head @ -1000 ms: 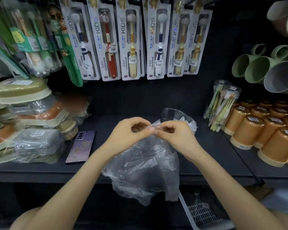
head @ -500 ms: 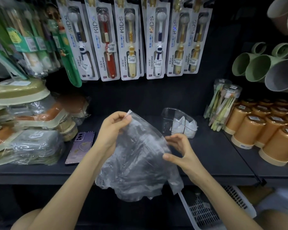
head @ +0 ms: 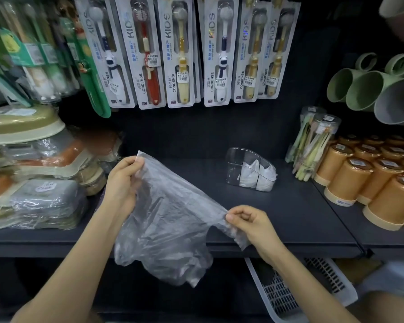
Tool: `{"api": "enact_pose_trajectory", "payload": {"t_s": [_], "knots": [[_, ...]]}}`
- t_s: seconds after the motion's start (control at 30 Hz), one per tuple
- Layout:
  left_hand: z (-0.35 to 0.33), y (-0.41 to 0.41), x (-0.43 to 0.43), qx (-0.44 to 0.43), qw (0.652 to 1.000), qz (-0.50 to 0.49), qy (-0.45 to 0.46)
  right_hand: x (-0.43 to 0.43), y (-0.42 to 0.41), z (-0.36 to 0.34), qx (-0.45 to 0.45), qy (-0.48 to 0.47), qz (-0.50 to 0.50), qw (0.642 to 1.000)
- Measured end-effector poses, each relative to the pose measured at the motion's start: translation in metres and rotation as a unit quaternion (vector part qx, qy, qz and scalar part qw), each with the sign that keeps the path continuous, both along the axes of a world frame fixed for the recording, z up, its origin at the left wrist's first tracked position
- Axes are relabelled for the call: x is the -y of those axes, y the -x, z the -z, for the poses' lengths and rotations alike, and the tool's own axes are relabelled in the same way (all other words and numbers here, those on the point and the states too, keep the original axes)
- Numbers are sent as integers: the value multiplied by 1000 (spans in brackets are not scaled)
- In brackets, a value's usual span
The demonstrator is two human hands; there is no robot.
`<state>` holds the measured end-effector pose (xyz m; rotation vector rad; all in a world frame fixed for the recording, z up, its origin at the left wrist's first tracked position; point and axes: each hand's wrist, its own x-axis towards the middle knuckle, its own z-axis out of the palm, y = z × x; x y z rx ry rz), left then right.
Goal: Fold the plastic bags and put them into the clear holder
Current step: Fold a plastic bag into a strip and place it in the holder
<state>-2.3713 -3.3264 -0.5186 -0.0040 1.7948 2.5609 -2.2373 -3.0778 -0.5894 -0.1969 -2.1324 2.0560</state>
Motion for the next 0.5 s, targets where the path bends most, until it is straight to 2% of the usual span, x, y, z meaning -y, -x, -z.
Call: {"api": "enact_pose_trajectory", "payload": {"t_s": [0.17,0.27,0.37,0.5], "knots": [[12,9,-1,47,997,-29,56,-27,17,-4,62,73,41,995],[25,17,-4,44,991,-70,102,-47,30,-6,54,100,86,990],[45,29,-11,-7,976,-81,201,-58,45,-3,41,14,115,992],[69,49,-20,-73,925,-76,365,-67,78,8,32,-174,161,971]]}}
